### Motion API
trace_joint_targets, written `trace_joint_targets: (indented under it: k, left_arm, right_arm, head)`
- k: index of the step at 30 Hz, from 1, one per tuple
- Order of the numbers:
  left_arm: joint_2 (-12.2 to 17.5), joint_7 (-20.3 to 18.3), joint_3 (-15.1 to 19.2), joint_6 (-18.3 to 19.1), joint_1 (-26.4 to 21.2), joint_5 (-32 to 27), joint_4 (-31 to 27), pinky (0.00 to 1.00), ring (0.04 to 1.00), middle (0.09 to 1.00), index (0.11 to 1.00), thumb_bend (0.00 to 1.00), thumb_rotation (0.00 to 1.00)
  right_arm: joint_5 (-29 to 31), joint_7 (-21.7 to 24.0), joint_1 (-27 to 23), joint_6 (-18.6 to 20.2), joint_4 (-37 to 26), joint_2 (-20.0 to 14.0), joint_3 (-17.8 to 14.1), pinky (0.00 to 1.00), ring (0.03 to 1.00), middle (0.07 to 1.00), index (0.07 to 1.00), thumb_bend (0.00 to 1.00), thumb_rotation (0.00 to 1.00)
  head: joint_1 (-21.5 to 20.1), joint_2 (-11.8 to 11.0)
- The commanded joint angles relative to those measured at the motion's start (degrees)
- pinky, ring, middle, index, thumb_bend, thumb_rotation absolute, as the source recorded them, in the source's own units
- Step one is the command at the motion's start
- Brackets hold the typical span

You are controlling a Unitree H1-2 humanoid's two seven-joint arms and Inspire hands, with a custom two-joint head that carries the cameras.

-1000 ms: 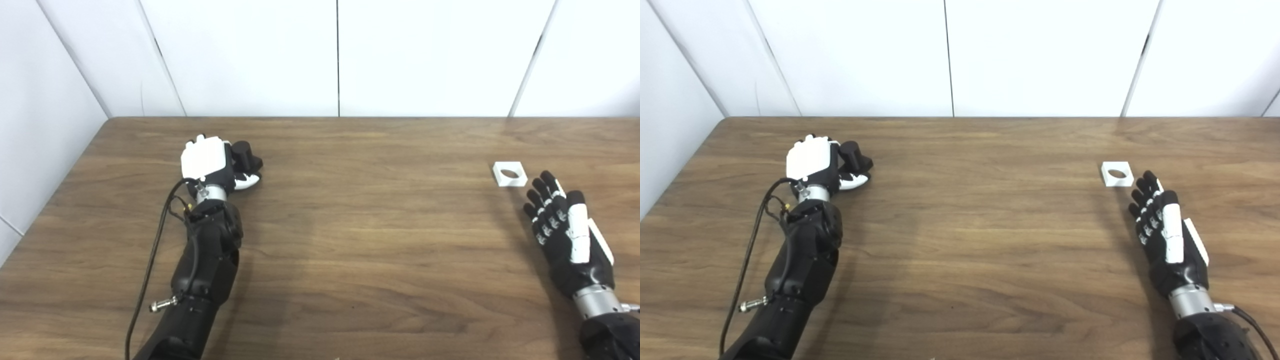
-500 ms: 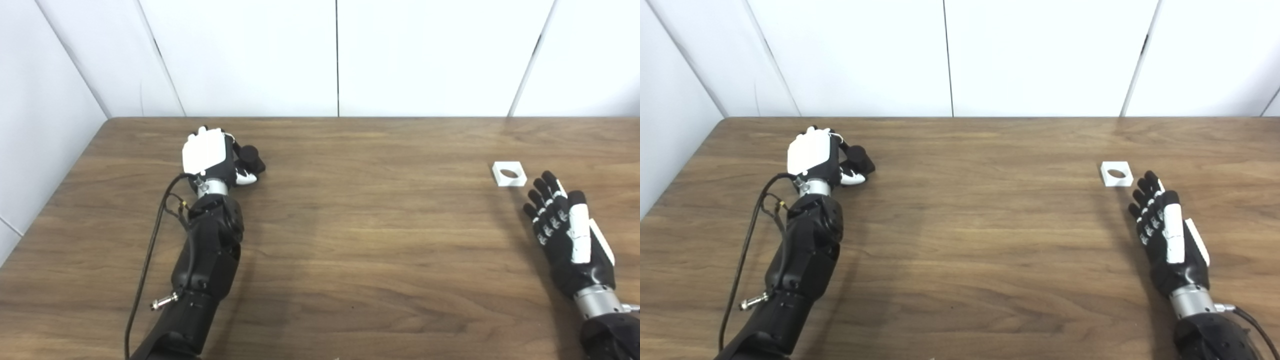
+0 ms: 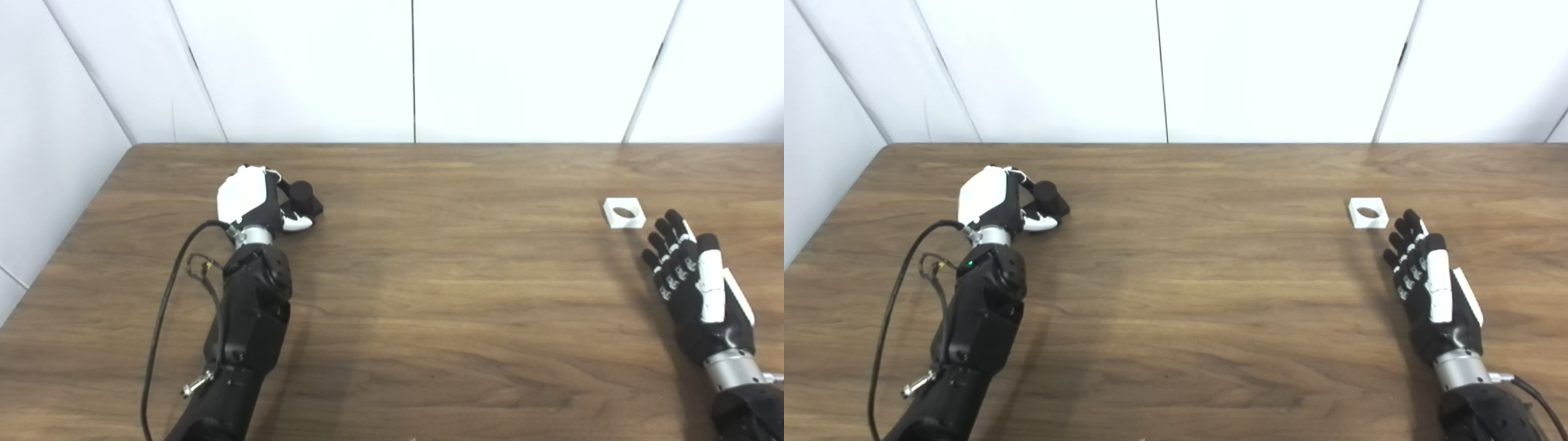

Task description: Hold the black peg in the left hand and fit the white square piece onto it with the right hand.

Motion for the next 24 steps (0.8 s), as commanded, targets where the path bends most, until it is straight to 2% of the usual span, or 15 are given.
trace_joint_targets:
  k: [1, 4, 11, 14, 19, 24]
  left_arm:
    - [0.11, -3.1, -0.64, 0.58, 0.0, 0.73, -2.03, 0.96, 1.0, 0.878, 0.488, 0.52, 0.07]
    - [-1.7, -6.58, 0.95, 0.59, 1.07, 0.63, -4.9, 0.92, 1.0, 0.895, 0.489, 0.52, 0.07]
    - [-4.63, -9.66, 1.08, 0.6, 4.0, 0.76, -10.66, 0.85, 1.0, 0.896, 0.483, 0.52, 0.06]
    - [-5.43, -10.49, 0.5, 0.59, 5.24, 0.79, -12.8, 0.86, 1.0, 0.899, 0.482, 0.52, 0.06]
    - [-6.7, -9.95, -1.46, 0.56, 8.08, 0.31, -16.79, 0.96, 1.0, 0.902, 0.487, 0.52, 0.06]
    - [-7.44, -11.53, -3.78, 0.58, 10.55, 2.12, -19.74, 0.94, 1.0, 0.913, 0.491, 0.52, 0.07]
  right_arm:
    - [0.56, 0.46, 0.79, -0.85, 0.97, -0.01, -0.1, 1.0, 1.0, 1.0, 1.0, 0.59, 1.0]
    - [0.19, 0.53, 0.7, -1.01, 0.96, -0.02, 0.19, 1.0, 1.0, 1.0, 1.0, 0.58, 1.0]
    - [-0.1, 0.41, 0.28, -0.95, 1.27, 0.31, 0.42, 1.0, 1.0, 1.0, 1.0, 0.59, 1.0]
    - [-0.49, 0.05, 0.3, -0.32, 0.92, 0.36, 0.55, 1.0, 1.0, 1.0, 1.0, 0.6, 1.0]
    - [-0.73, 0.08, 0.39, -0.5, 1.22, 0.39, 0.73, 1.0, 1.0, 1.0, 1.0, 0.61, 1.0]
    - [-0.31, 0.17, 0.33, -0.01, 0.94, 0.73, 0.93, 1.0, 1.0, 1.0, 1.0, 0.6, 1.0]
  head:
    - [0.04, 0.14]
    - [-0.08, 0.16]
    - [-0.23, 0.38]
    - [-0.25, 0.36]
    - [-0.39, 0.44]
    - [-0.36, 0.65]
